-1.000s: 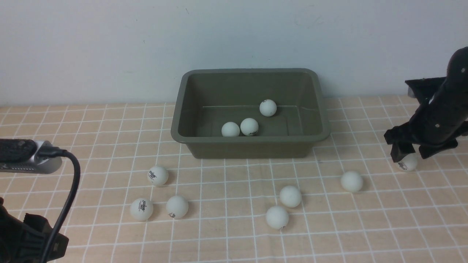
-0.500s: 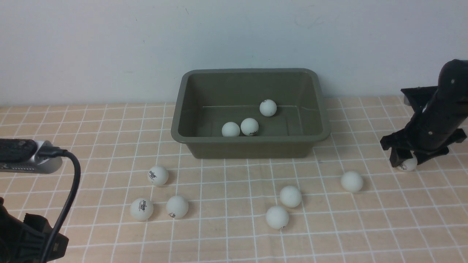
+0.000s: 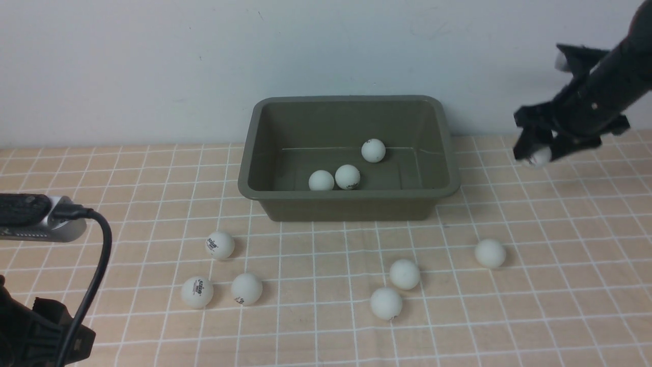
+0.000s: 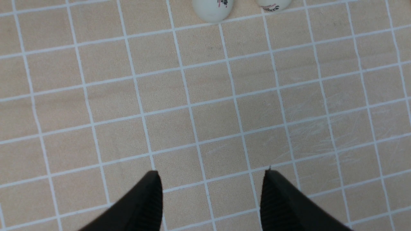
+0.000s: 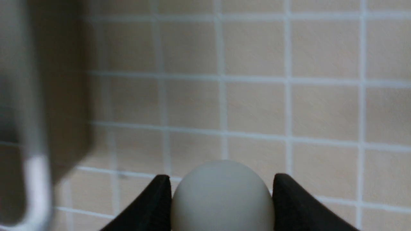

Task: Put the table tennis balls into the box on the light coffee tablecloth.
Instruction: 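Reach for and grasp a ping pong ball on the table, then release the ping pong ball into the bin and lift the gripper away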

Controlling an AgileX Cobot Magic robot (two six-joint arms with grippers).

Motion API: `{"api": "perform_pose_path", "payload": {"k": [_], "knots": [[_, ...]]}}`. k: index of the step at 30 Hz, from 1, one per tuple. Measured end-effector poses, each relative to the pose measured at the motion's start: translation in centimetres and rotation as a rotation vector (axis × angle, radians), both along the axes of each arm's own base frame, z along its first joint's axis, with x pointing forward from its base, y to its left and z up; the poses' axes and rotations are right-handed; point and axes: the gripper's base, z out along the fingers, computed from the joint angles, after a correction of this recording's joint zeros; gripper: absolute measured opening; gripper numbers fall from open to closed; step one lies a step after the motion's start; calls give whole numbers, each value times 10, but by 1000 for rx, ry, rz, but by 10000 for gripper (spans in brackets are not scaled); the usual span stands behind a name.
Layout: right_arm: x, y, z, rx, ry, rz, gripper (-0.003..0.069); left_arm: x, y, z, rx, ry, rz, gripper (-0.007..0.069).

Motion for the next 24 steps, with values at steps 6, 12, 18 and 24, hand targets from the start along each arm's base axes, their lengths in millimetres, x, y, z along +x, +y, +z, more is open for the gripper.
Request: {"api": "perform_pose_path", "payload": {"k": [6,12,18,24], "knots": [[3,75,36,72,-165,199,365,0,0,0,0,0,0,343],[-1,137,16,12,-202,317,365,0,0,0,0,0,0,343],[2,161,-18,-6,-155,339,365,0,0,0,0,0,0,343],[5,161,-31,-18,-131,340,393,0,0,0,0,0,0,343]]}}
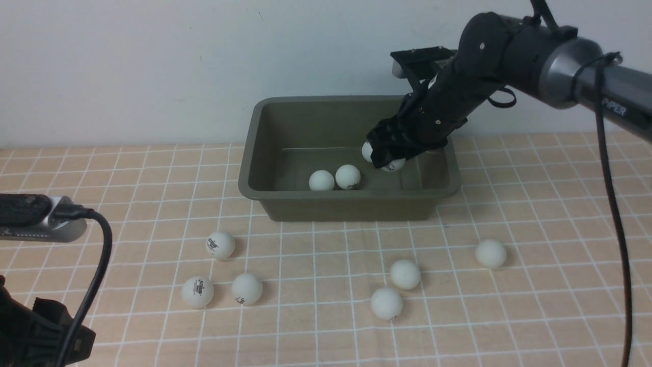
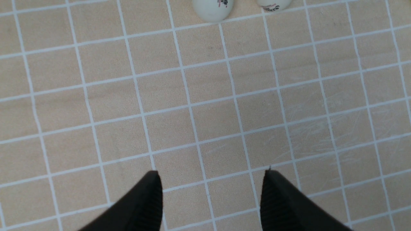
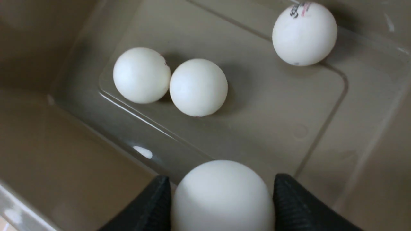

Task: Put the table tennis balls into the box on the light coffee tablecloth.
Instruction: 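Release the ping pong ball into the bin and lift the gripper away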

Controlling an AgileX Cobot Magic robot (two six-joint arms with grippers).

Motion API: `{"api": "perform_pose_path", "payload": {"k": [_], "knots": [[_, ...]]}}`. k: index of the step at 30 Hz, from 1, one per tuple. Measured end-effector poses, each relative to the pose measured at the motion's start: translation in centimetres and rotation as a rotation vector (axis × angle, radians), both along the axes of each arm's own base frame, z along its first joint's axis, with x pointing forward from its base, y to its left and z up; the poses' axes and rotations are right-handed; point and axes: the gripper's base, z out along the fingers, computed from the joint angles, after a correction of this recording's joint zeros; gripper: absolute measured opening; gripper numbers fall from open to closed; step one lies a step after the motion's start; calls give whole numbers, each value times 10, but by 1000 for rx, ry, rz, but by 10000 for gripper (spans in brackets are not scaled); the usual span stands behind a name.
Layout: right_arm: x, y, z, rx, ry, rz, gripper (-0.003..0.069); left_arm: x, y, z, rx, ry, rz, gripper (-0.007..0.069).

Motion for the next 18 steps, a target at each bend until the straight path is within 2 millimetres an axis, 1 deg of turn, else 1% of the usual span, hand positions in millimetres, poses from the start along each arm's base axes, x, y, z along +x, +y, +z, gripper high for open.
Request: {"api": "perform_pose_path", "payload": {"k": [4,6,8,10,12,13,14,16,18], "knots": [[0,0,0,1,0,-1,473,0,0,0,0,0,0,343],[1,0,1,-1,-5,0,495,0,0,0,0,0,0,343],[2,1,8,3,-14,5,507,0,0,0,0,0,0,343],[3,2,21,5,-22,19,509,0,0,0,0,0,0,343],[2,1,39,0,-27,40,509,0,0,0,0,0,0,343],[2,1,52,-7,-35,54,509,0,0,0,0,0,0,343],[1,1,54,-13,-33,58,509,0,0,0,0,0,0,343],[2,-3,80,-30,-103,51,509,0,0,0,0,0,0,343],[0,-9,95,-53,-139,19,509,0,0,0,0,0,0,343]]}}
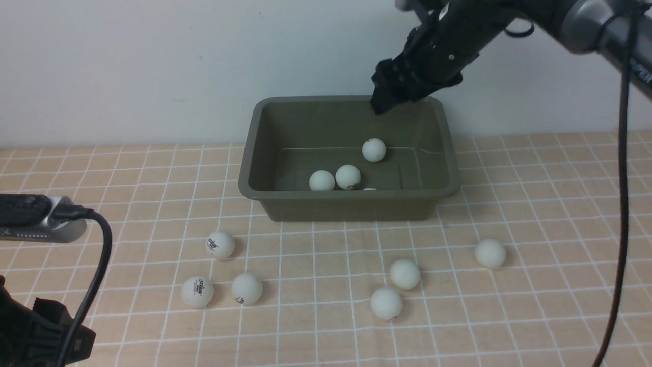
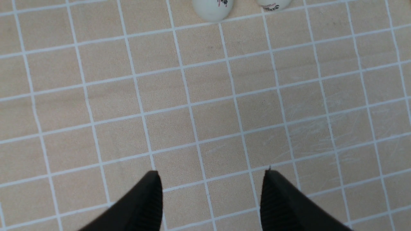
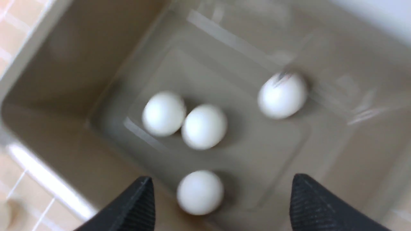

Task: Put the table tennis balls into the box on the light coffee tablecloth.
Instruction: 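Release the ping pong ball into the bin and lift the gripper away, then reach for and grasp a ping pong ball on the table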

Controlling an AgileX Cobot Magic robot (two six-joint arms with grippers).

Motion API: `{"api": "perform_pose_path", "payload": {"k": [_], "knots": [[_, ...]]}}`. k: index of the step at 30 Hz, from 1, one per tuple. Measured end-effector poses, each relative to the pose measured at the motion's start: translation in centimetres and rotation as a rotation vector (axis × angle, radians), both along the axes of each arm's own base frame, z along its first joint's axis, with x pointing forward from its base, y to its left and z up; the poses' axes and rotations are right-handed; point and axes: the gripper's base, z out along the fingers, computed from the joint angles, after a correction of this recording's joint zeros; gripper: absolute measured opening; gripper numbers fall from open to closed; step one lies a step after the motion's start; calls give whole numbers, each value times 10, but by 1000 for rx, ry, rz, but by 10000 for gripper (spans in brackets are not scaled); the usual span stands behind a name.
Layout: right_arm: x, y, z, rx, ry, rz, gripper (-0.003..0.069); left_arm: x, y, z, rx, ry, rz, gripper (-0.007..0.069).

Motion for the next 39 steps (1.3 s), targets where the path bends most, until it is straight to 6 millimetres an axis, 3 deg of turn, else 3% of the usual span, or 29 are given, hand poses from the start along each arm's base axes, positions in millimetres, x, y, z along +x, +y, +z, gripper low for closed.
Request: {"api": "perform_pose_path", "payload": {"k": [3,8,12,15,18,24,31,39], "knots": [[-6,-9,14,-33,-21,-43,509,0,0,0,0,0,0,343],[-39,-42,52,-107,-73,-135,509,0,0,0,0,0,0,343],[-71,-62,66,-144,-71,-164,509,0,0,0,-1,1,0,343],[-92,-72,61,-159,-24,-174,509,0,0,0,-1,1,0,343],[-106,-76,39,-188,56,-168,509,0,0,0,-1,1,0,343],[-125,-81,-30,-258,271,-146,509,0,0,0,-1,1,0,343],[-131,-82,-89,-228,187,-142,509,0,0,0,-1,1,0,343],[-126,-81,-123,-224,144,-137,509,0,0,0,-1,1,0,343]]}}
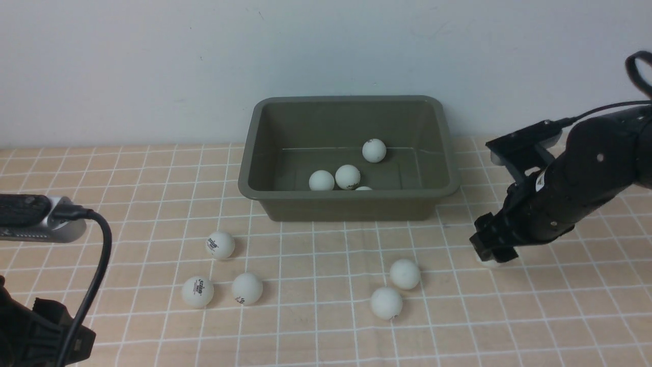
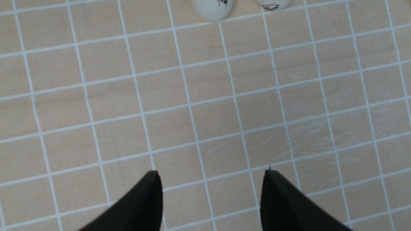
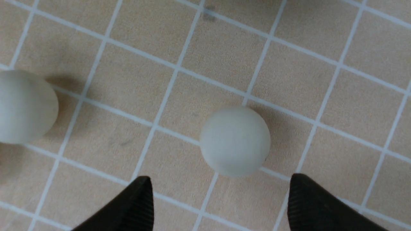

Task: Put the table tennis balls into the box on the light coffee tablecloth.
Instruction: 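Reach for and grasp a ping pong ball on the table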

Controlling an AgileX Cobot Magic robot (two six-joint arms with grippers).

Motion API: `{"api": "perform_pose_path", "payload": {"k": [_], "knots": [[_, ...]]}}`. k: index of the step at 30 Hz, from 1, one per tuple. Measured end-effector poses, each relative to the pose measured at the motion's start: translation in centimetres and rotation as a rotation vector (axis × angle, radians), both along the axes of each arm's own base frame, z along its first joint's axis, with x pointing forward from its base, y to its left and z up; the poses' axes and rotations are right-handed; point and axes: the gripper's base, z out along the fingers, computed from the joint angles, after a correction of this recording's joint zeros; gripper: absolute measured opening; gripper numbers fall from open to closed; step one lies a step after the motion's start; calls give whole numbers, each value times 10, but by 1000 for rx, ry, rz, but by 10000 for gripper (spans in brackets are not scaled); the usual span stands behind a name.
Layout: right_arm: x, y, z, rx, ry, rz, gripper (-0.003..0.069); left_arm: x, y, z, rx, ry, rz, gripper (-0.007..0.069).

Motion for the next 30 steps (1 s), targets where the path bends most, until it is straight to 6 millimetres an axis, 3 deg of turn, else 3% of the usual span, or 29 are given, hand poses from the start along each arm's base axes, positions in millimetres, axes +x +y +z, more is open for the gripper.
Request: {"api": "perform_pose_path", "payload": {"k": [17,24,27,30], "knots": [[17,4,-31,-8,-40,18,502,0,0,0,0,2,0,343],[19,5,-45,-16,-14,19,439,0,0,0,0,2,0,343],[19,5,-46,-16,-10,18,365,0,0,0,0,2,0,343],[18,4,-44,-21,12,11,363,0,0,0,0,2,0,343]]}}
